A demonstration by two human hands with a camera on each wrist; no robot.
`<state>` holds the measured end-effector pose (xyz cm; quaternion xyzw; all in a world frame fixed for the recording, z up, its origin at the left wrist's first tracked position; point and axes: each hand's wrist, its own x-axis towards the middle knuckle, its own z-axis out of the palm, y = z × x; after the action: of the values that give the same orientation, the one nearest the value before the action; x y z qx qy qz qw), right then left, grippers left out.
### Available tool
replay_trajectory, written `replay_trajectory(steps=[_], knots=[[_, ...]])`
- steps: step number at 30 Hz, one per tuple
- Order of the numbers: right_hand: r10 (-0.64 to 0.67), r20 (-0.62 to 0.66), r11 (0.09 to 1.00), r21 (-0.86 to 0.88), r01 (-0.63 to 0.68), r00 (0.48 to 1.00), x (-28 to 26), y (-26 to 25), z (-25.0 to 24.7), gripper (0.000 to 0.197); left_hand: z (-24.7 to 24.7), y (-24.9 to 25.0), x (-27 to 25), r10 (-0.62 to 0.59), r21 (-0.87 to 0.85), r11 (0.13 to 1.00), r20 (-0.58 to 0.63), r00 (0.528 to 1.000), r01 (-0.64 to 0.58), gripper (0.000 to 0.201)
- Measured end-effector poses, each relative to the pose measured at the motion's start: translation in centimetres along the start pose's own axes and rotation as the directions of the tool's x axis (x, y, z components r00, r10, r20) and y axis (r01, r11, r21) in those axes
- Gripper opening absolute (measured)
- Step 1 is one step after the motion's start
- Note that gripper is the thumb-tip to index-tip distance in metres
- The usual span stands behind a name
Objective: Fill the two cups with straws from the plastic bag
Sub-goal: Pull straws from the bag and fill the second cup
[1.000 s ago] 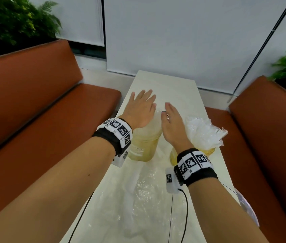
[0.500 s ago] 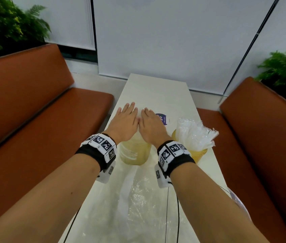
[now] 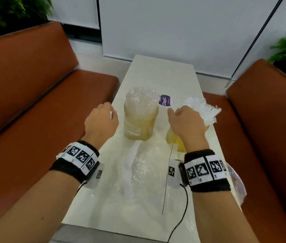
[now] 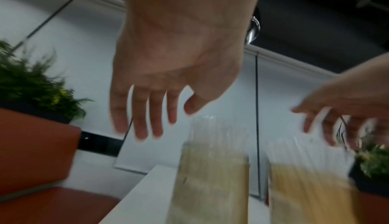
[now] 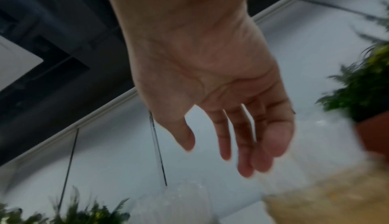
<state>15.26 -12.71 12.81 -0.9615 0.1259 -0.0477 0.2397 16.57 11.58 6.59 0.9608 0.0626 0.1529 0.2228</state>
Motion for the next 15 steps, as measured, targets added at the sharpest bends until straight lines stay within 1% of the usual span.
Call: replay_trajectory(steps=[1,2,3,5,6,7,8,9,10,12,15], knots=[[0.076,0.057,0.994,-0.077,-0.071,0.996,-1.5,1.6,0.0,0.054,0.7,-1.5,-1.6,-0.077,0.058,0.996,0.092,0.993,0.072,0.028],[0.147,0.108,0.981,-0.143,-0.131,0.983,-2.8,3.1,0.4,0.059,1.5,-2.8,-3.1,-0.160,0.125,0.983,0.201,0.966,0.137,0.036],[0.209,0.160,0.965,-0.194,-0.177,0.965,-3.9,4.6,1.2,0.064,2.4,-4.1,-4.7,-0.236,0.192,0.964,0.306,0.922,0.184,0.046],[0.285,0.280,0.946,-0.237,-0.222,0.917,-5.6,6.8,3.3,0.072,4.2,-5.7,-7.7,-0.356,0.277,0.927,0.448,0.820,0.252,0.061],[0.297,0.336,0.949,-0.206,-0.238,0.894,-5.9,7.6,4.6,0.071,5.0,-6.3,-8.7,-0.386,0.269,0.920,0.503,0.773,0.284,0.064],[0.295,0.382,0.955,-0.156,-0.253,0.876,-6.2,7.9,5.8,0.066,5.6,-6.7,-9.5,-0.397,0.221,0.918,0.545,0.738,0.330,0.063],[0.278,0.415,0.960,-0.098,-0.261,0.866,-6.6,7.9,6.7,0.059,6.0,-6.9,-10.2,-0.396,0.148,0.911,0.574,0.717,0.385,0.059],[0.251,0.437,0.965,-0.045,-0.258,0.864,-6.8,7.9,7.5,0.053,6.1,-6.8,-10.7,-0.393,0.065,0.895,0.585,0.709,0.442,0.051],[0.212,0.441,0.971,0.008,-0.240,0.872,-7.1,7.6,8.2,0.049,6.1,-6.8,-11.1,-0.384,-0.032,0.872,0.572,0.724,0.488,0.042],[0.133,0.408,0.977,0.098,-0.188,0.903,-8.3,6.5,7.9,0.039,4.9,-6.0,-11.7,-0.379,-0.180,0.833,0.501,0.778,0.522,0.029],[0.035,0.274,0.955,0.274,-0.113,0.961,-9.7,6.0,4.2,0.018,0.8,-3.1,-13.0,-0.381,-0.356,0.784,0.372,0.847,0.509,0.018]])
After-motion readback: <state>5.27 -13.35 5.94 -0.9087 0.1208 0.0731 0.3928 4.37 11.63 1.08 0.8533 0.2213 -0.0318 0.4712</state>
